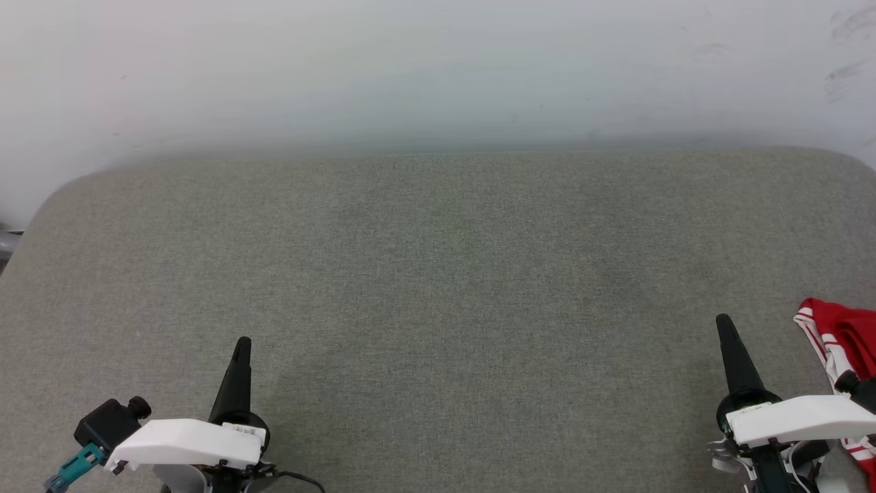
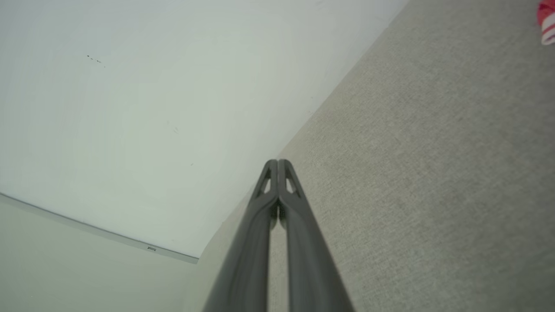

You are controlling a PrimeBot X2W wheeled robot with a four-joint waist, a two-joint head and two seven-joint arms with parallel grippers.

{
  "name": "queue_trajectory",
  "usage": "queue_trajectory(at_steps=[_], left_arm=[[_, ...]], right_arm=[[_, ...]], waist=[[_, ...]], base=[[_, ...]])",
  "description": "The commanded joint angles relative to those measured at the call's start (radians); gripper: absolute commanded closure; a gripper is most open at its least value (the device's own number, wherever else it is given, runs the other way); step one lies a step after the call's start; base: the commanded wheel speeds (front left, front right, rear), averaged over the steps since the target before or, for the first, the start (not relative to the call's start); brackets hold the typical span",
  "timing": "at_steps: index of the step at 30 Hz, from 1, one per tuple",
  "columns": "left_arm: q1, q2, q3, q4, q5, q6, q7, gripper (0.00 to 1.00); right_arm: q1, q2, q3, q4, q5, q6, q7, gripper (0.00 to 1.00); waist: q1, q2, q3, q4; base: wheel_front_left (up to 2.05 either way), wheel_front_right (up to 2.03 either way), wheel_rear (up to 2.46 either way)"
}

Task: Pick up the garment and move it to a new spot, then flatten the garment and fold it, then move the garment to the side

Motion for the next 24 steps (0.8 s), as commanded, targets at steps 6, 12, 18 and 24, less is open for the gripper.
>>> queue_trajectory(at_steps=[6,12,18,24], left_arm=[[-0.028,0.001,0.008,0.000,-0.079,-0.006,0.021,1.00],[-0.034,0.001,0.013,0.008,-0.141,-0.007,0.038,1.00],[-0.038,0.001,0.018,0.015,-0.198,-0.007,0.053,1.00],[-0.043,0.001,0.022,0.022,-0.254,-0.008,0.068,1.00]], right_arm=[[-0.024,0.002,-0.006,-0.005,0.081,0.000,0.019,1.00],[-0.025,0.002,-0.010,-0.002,0.141,0.000,0.033,1.00],[-0.027,0.002,-0.013,0.000,0.197,0.000,0.047,1.00],[-0.028,0.002,-0.017,0.003,0.251,0.000,0.058,1.00]], waist=[[0.0000,0.0000,-0.002,0.001],[0.0000,0.0000,-0.005,0.001],[-0.0001,0.0000,-0.007,0.002],[-0.0001,0.0000,-0.010,0.002]], base=[[0.00,0.00,0.00],[0.00,0.00,0.00],[0.00,0.00,0.00],[0.00,0.00,0.00]])
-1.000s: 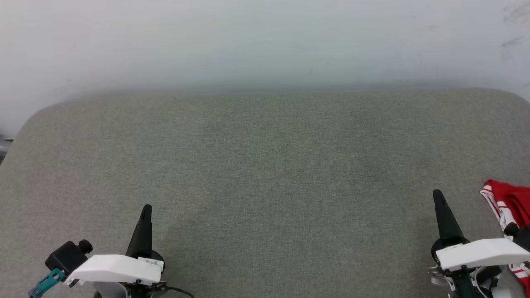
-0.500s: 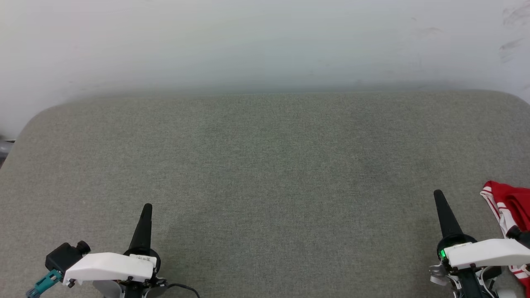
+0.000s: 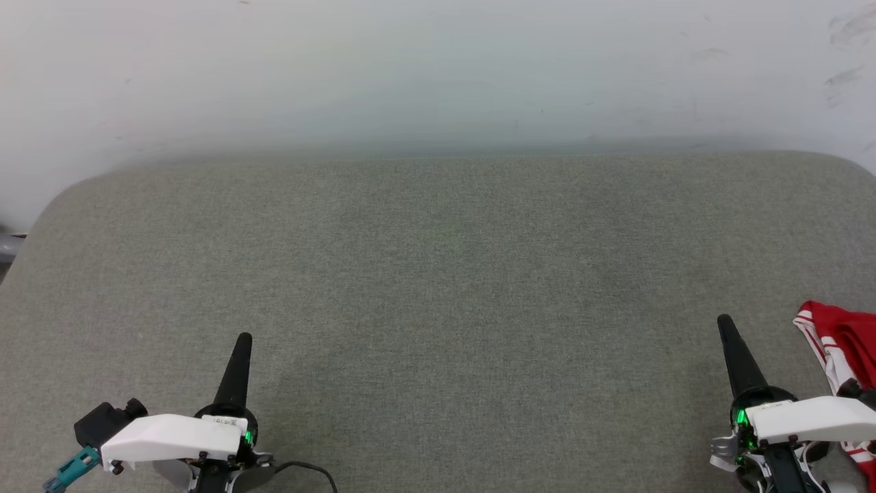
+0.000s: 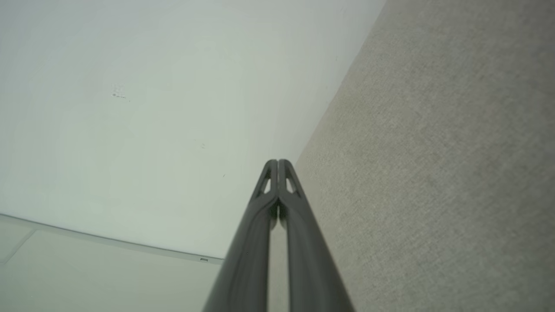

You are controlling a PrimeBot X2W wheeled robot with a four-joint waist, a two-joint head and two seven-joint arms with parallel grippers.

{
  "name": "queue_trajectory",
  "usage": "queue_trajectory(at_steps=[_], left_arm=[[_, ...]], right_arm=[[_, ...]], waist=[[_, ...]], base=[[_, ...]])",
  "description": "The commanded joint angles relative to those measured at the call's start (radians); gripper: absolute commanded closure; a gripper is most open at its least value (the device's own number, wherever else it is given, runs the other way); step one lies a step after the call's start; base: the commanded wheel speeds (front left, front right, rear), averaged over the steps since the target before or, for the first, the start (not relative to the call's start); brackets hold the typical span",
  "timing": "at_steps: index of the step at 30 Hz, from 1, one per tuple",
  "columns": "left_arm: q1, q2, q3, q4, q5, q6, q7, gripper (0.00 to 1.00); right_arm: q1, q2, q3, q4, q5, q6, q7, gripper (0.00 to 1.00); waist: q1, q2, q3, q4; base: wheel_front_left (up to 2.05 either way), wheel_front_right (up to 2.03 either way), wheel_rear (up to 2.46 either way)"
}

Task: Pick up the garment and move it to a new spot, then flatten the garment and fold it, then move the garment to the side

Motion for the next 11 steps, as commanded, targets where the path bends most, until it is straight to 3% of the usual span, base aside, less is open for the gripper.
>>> queue_trajectory(at_steps=[1,11], left_arm=[[-0.020,0.001,0.005,-0.002,-0.015,-0.004,0.004,1.00],[-0.029,0.000,0.011,0.008,-0.101,-0.006,0.028,1.00]], right_arm=[[-0.025,0.002,-0.003,-0.004,0.016,0.000,0.001,1.00],[-0.024,0.002,-0.009,0.000,0.100,0.000,0.022,1.00]], waist=[[0.0000,-0.0001,0.000,0.000],[0.0000,-0.0001,-0.004,0.001]], base=[[0.00,0.00,0.00],[0.00,0.00,0.00]])
